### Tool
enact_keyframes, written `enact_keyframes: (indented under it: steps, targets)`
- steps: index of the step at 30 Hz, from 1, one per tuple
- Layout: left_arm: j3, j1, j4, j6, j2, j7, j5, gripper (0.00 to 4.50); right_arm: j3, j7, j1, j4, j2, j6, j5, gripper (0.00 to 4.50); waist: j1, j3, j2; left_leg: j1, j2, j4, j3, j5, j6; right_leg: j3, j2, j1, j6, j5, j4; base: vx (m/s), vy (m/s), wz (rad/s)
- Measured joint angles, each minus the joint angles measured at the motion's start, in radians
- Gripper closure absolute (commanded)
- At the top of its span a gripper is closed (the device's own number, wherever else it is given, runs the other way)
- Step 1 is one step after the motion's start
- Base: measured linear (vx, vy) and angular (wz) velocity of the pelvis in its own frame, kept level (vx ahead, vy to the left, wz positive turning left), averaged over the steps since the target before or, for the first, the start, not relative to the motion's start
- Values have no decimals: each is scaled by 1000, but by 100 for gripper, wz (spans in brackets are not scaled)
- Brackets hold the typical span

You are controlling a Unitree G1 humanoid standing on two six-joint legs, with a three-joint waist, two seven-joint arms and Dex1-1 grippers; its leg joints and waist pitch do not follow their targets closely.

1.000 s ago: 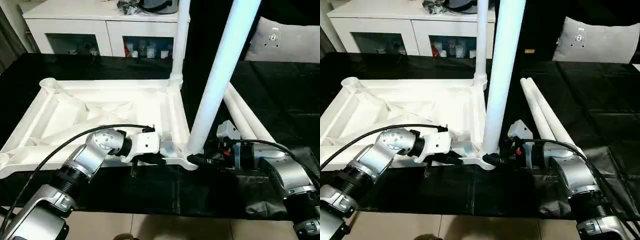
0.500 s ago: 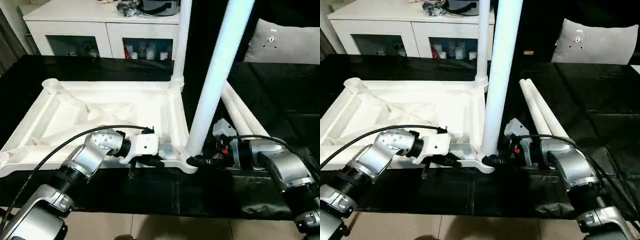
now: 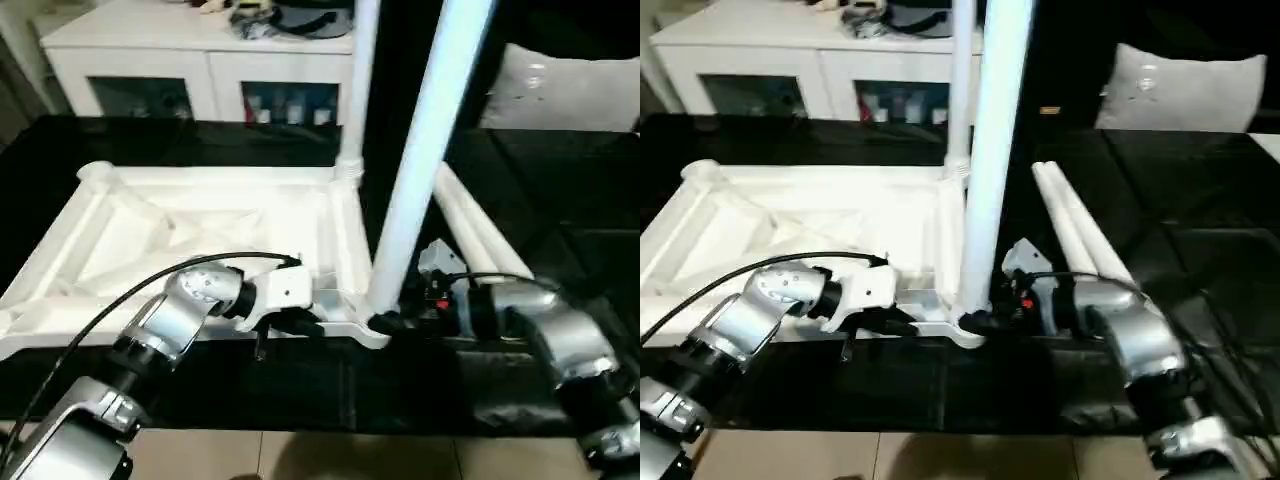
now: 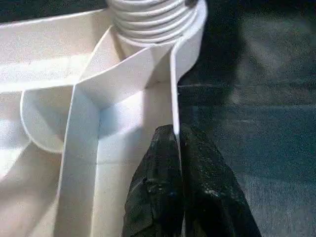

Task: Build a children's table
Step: Rotate leg to tighten

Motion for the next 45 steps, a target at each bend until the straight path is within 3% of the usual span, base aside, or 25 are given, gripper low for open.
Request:
enact_keyframes:
  steps: [4,6,9,10,11,12,13,14,15,16,17,18,20,21,23,29,31,34,35,37,42,45]
  targets:
    - [49,27,-39,165,-83,130,-3,450,-76,-205,-2,30,103,37,9,181,-41,1,4,3,0,2,-2,0,0,-5,-1,2,1,-1,-11,0,0,0]
    - [70,31,-42,231,-156,234,-2,450,-120,-333,-33,77,159,44,6,181,-65,4,9,1,1,3,-9,0,0,-25,-6,7,1,-1,-26,0,0,0]
    - [88,29,-35,283,-232,356,5,450,-144,-469,-82,134,207,44,-12,181,-101,13,25,0,4,2,-28,-1,1,-72,-18,27,1,-1,-57,-34,39,-6]
    - [90,27,-32,289,-240,374,8,450,-145,-493,-86,138,217,44,-15,181,-104,17,29,-1,5,2,-33,-1,1,-82,-21,34,2,-2,-60,-81,6,2]
    - [94,25,-29,298,-245,385,13,450,-147,-517,-86,139,226,43,-19,181,-103,21,30,-1,5,0,-32,-1,1,-80,-22,37,1,-10,-44,-81,6,2]
    - [93,21,-25,305,-250,390,20,450,-152,-528,-84,141,236,43,-21,181,-94,23,28,2,4,-1,-24,-1,1,-64,-24,29,-6,-43,7,-69,-60,20]
    - [90,17,-25,312,-255,400,33,450,-158,-539,-84,145,243,43,-22,181,-84,25,10,11,1,-1,-6,0,0,-33,-27,26,0,-66,47,37,-140,22]
    - [91,17,-26,316,-259,410,40,450,-163,-550,-85,149,250,43,-24,181,-72,27,-29,26,-8,23,3,-18,-10,-17,-23,3,5,-68,54,37,-140,22]
    - [92,17,-30,318,-257,411,44,450,-163,-554,-92,152,253,43,-25,181,-59,26,-20,25,-2,55,-5,-51,-10,-25,-23,0,5,-69,52,60,-90,-30]
    - [91,18,-40,322,-251,411,44,450,-162,-565,-103,157,258,43,-27,181,-54,26,-7,14,-9,93,-34,-63,5,-55,-32,3,5,-69,47,65,47,-45]
    - [88,16,-51,323,-247,413,45,450,-164,-577,-107,156,262,32,-30,181,-55,24,20,16,-13,79,-57,-70,-8,-97,-35,3,5,-68,32,65,47,-45]
    - [87,15,-56,323,-246,418,46,450,-165,-585,-108,156,266,23,-33,181,-58,21,28,16,-5,63,-60,-69,-9,-104,-32,6,5,-68,15,0,0,0]
    - [85,16,-57,324,-241,422,48,450,-164,-590,-114,166,267,21,-33,181,-75,20,26,16,-3,36,-58,-69,-9,-104,-25,14,-2,-63,-20,0,0,0]
    - [84,16,-58,324,-240,422,48,450,-163,-590,-114,166,268,19,-33,181,-79,19,26,16,-4,34,-54,-69,-9,-101,-25,15,-10,-53,-23,0,0,0]
    - [84,16,-57,324,-240,423,48,450,-162,-590,-114,167,267,14,-36,181,-81,19,24,19,-8,34,-46,-69,-9,-99,-32,15,-11,-35,-24,0,0,0]
    - [84,16,-61,324,-238,426,52,450,-160,-589,-118,181,270,-10,-38,181,-89,19,26,16,-8,28,-49,-70,-9,-106,-32,15,-10,-35,-36,0,0,0]
    - [84,16,-61,320,-235,427,52,450,-160,-589,-119,191,272,-26,-38,125,-94,21,27,16,-8,28,-49,-70,-9,-107,-32,15,-10,-35,-38,0,0,0]
    - [81,14,-62,309,-236,426,51,450,-175,-590,-117,208,275,-26,-24,103,-98,24,31,15,-8,28,-50,-70,-9,-108,-33,15,-10,-35,-42,0,0,0]
    - [79,13,-62,305,-235,426,50,450,-183,-590,-117,207,275,-25,-15,77,-98,24,31,14,-9,26,-49,-70,-9,-107,-33,14,-10,-35,-42,0,0,0]
    - [74,11,-62,300,-231,424,50,450,-188,-588,-113,203,273,-23,-10,64,-96,24,31,13,-9,25,-49,-70,-9,-106,-33,14,-10,-35,-42,0,0,0]
    - [64,4,-71,282,-223,403,44,450,-197,-575,-48,134,241,-3,-1,19,-72,23,32,5,-8,16,-42,-56,-3,-98,-33,10,-11,-24,-41,0,0,0]
    - [63,-1,-76,276,-222,395,39,450,-197,-574,-29,95,228,-2,1,5,-61,20,25,6,-13,10,-31,-44,-3,-79,-33,1,-10,8,-33,59,-16,6]
